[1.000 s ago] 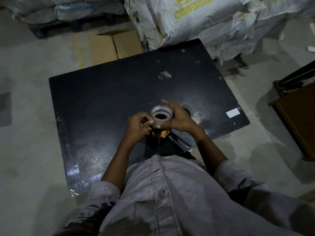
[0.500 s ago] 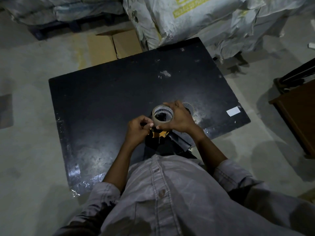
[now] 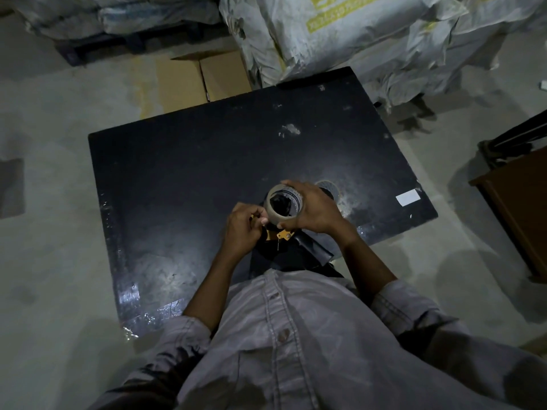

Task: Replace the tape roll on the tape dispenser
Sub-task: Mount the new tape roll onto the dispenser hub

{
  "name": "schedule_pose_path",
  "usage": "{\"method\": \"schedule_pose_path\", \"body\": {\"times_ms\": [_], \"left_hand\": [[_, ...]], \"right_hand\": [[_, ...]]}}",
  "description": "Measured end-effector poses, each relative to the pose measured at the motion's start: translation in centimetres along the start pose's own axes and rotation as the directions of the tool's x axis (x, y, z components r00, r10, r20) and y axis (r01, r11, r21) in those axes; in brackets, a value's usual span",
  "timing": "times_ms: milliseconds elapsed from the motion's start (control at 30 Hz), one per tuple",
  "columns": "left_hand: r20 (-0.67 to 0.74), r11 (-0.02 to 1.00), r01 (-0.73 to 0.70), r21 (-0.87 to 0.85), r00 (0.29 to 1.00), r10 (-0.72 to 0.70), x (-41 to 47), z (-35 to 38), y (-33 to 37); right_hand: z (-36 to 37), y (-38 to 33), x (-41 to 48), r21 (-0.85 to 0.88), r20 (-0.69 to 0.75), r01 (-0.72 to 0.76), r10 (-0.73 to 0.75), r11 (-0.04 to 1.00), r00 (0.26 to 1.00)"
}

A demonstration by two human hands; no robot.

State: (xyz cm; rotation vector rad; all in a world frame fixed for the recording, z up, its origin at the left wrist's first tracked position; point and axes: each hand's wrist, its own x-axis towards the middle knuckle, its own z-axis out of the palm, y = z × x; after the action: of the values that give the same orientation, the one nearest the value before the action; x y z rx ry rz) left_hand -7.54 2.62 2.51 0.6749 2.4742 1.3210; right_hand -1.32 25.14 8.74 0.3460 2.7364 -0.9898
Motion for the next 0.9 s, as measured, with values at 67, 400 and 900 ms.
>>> {"method": "schedule_pose_path", "body": {"times_ms": [67, 400, 900], "left_hand": [[-0.003, 1.0, -0.021, -0.004, 1.0, 0.021, 0.0, 0.0, 0.2], [-0.013, 0.967, 0.142, -0.211, 0.989, -0.148, 0.0, 0.0, 0.7], [-0.132, 0.996, 0.084, -0.04, 0.987, -0.088, -0.2, 0.6, 0.2]], "right_hand": [[-0.2, 0.1, -0.1, 0.018, -0.011, 0.0, 0.0, 1.0, 1.0], [-0.2, -0.6, 0.3, 0.058, -0.014, -0.091, 0.092, 0.994, 0.996], [-0.5, -0.8, -0.1, 0.04, 0.0, -0.106, 0.106, 0.994, 0.994]]}}
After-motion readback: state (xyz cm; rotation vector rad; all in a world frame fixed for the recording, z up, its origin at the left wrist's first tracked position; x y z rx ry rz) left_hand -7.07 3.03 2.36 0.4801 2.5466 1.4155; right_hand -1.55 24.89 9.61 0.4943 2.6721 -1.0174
